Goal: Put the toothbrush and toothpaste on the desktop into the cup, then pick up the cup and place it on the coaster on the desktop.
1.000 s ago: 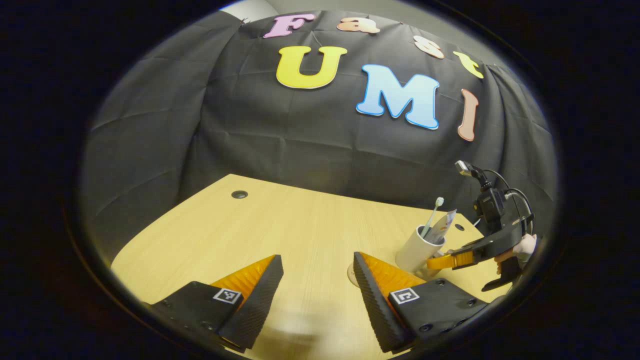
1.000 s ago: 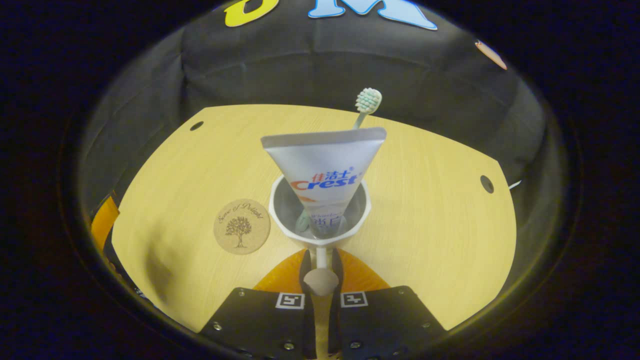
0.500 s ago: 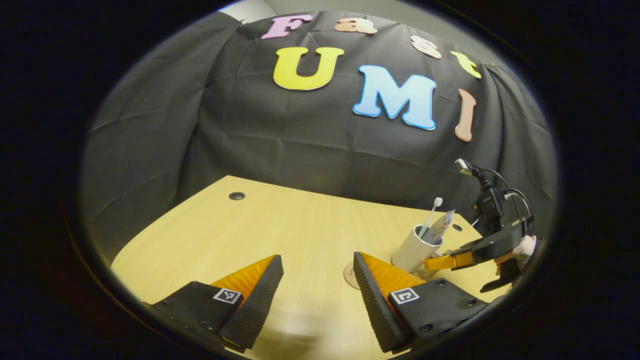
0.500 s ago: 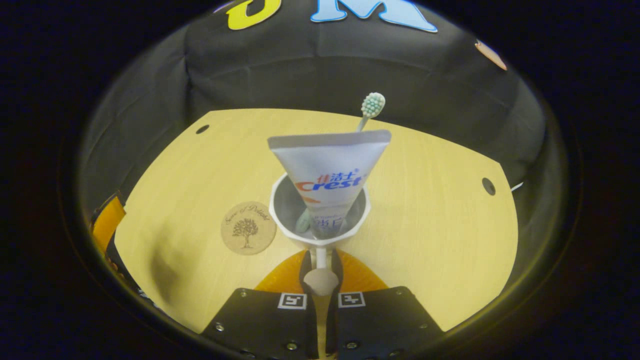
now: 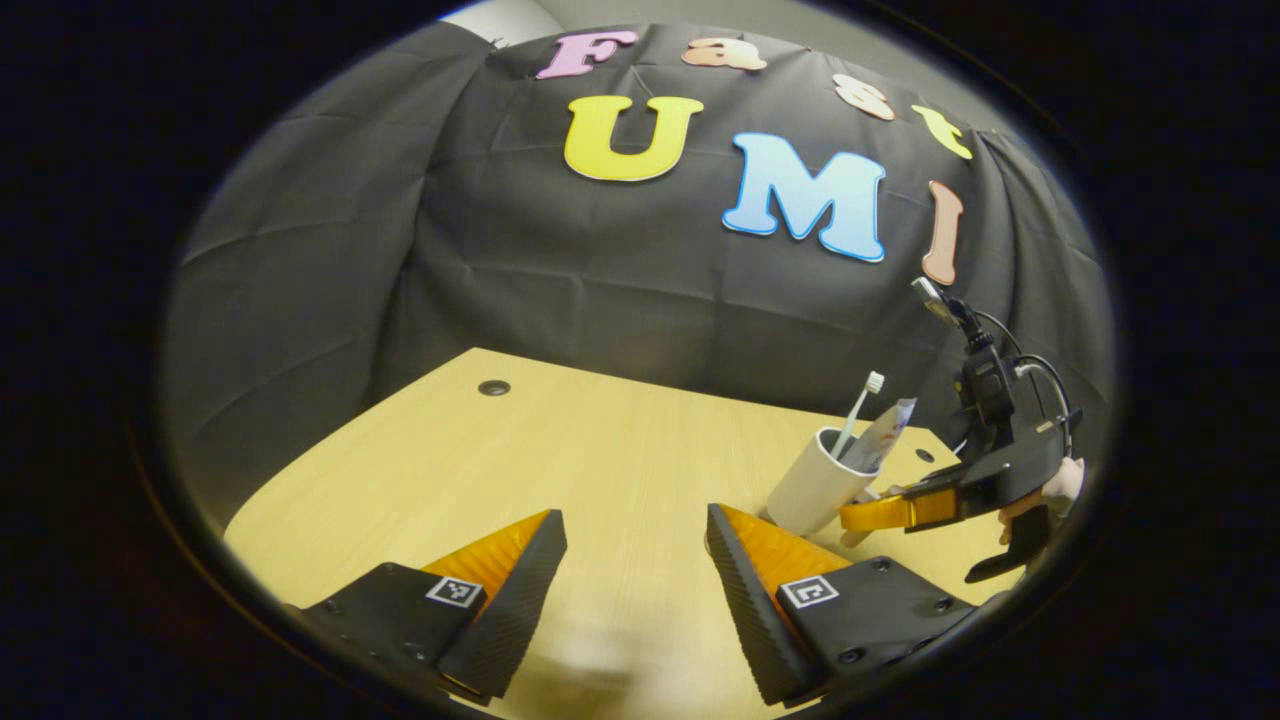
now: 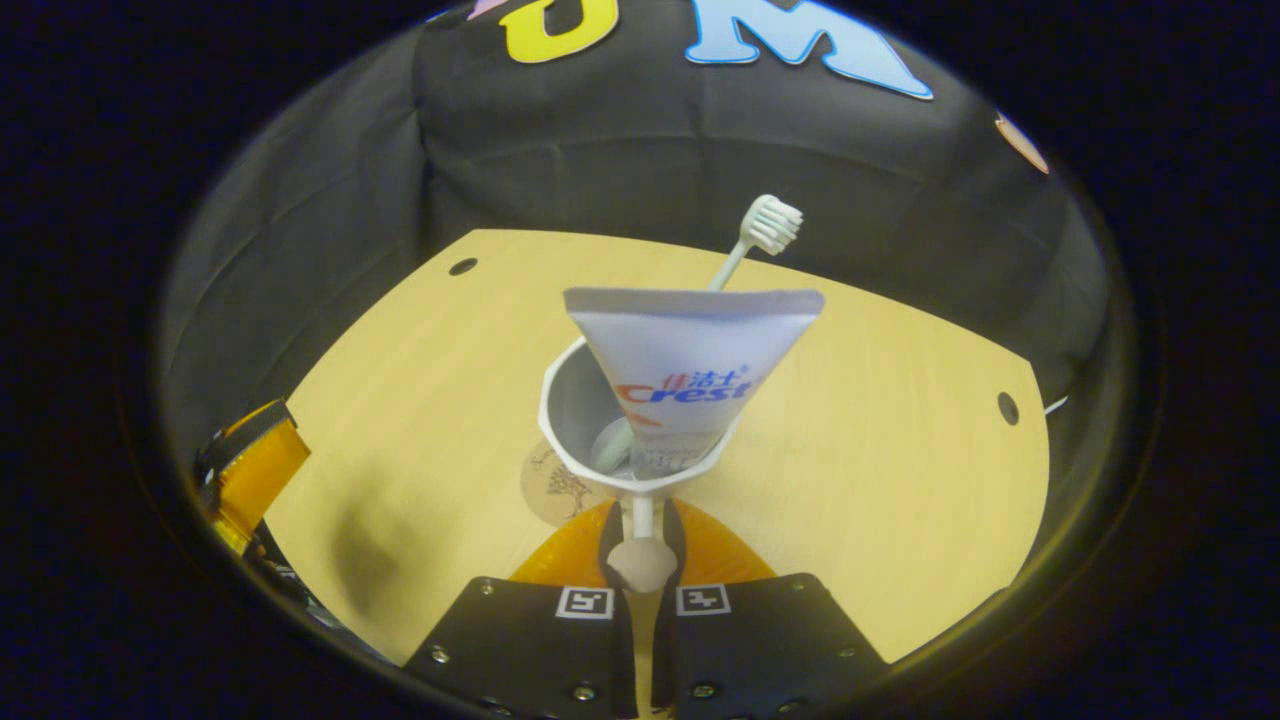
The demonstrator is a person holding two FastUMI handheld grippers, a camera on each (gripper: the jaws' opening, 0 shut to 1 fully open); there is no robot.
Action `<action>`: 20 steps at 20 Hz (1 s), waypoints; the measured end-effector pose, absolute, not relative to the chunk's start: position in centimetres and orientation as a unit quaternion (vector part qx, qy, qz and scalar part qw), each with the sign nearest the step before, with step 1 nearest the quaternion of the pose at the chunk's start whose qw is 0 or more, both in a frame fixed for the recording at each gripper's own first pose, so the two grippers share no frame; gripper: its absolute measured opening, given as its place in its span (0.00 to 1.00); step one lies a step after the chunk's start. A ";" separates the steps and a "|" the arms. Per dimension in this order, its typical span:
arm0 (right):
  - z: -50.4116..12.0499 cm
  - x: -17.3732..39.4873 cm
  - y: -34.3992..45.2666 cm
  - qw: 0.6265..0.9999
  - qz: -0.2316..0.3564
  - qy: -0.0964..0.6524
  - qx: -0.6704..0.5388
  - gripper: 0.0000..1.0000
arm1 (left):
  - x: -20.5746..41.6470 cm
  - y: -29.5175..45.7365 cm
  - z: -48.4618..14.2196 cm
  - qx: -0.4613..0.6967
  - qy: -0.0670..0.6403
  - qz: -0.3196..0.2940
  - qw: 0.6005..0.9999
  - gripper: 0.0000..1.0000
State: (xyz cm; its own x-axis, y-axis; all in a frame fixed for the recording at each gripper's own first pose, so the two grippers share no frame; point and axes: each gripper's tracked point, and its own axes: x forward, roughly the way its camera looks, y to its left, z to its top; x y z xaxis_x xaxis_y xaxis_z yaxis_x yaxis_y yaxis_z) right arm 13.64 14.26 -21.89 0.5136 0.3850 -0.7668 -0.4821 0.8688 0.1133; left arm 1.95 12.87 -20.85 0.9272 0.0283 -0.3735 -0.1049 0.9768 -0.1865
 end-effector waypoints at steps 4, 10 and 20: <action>-19.5 14.1 15.0 0.861 0.269 0.427 -0.070 0.08 | 1.0 13.5 -20.9 -0.098 0.190 0.042 0.976 0.92; -20.2 13.9 14.3 0.851 0.281 0.432 -0.105 0.08 | -0.4 14.7 -21.2 -0.097 0.193 0.052 0.975 0.92; -20.5 14.2 14.2 0.857 0.268 0.426 -0.111 0.12 | -0.7 14.7 -21.3 -0.095 0.193 0.051 0.975 0.92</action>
